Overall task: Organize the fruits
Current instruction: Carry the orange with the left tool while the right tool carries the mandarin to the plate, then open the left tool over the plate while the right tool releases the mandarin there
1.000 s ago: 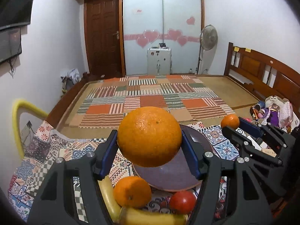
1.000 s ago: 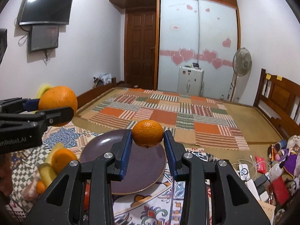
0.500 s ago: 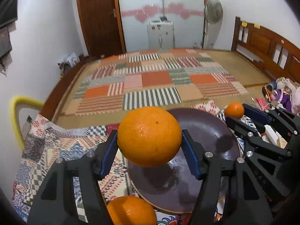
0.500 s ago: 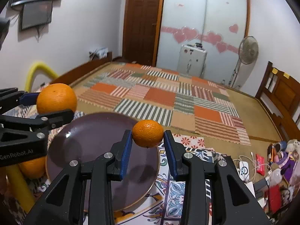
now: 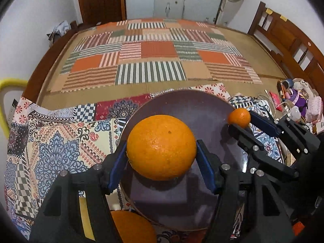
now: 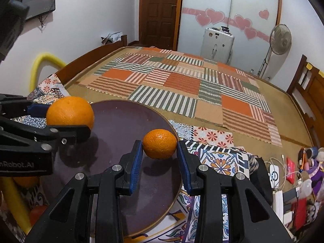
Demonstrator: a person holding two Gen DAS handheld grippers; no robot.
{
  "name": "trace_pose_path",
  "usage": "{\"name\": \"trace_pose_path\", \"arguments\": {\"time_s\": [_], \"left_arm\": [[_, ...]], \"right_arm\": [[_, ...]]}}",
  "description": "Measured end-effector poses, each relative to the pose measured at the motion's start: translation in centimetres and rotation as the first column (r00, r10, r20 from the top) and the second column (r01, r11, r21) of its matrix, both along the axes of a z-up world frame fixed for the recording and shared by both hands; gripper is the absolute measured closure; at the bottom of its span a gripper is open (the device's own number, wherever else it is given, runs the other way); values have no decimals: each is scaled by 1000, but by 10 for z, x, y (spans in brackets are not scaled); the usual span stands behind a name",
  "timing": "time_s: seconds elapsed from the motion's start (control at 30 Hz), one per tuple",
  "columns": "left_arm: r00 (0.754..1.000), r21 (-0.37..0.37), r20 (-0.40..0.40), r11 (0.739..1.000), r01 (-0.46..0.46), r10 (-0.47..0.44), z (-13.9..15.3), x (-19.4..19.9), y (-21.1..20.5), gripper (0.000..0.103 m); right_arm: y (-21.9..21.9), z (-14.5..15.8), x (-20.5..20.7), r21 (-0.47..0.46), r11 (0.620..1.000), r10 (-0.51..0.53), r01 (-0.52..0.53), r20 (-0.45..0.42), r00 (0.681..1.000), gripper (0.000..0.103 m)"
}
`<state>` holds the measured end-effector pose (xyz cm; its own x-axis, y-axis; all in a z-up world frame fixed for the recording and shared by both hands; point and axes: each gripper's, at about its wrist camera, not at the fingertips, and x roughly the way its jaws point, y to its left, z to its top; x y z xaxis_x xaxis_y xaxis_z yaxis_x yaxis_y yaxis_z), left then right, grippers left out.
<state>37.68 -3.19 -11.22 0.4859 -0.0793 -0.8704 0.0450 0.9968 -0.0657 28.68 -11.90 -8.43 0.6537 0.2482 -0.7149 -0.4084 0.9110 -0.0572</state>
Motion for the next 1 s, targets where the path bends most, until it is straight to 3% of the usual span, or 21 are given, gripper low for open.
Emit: {"name": "trace_pose_path", "arguments": {"time_s": [0.23, 0.37, 0.7, 1.0], "left_arm": [[998, -20, -59, 1000, 6, -7, -8, 5, 0, 38], [999, -35, -46, 999, 2, -3, -5, 2, 3, 36], [994, -20, 113, 1000, -3, 5, 33, -22, 13, 35], [955, 22, 296, 1000, -19, 11, 73, -80, 35, 30]], "right_arm": [[2, -4, 7, -4, 1000, -2, 2, -17, 1000, 71], [4, -3, 6, -7, 1000, -3, 3, -12, 1000, 49], [-3, 7, -11, 20, 1000, 6, -6, 18, 1000, 48], [-5, 35, -45, 74, 996, 32, -39, 91, 995, 48]]}}
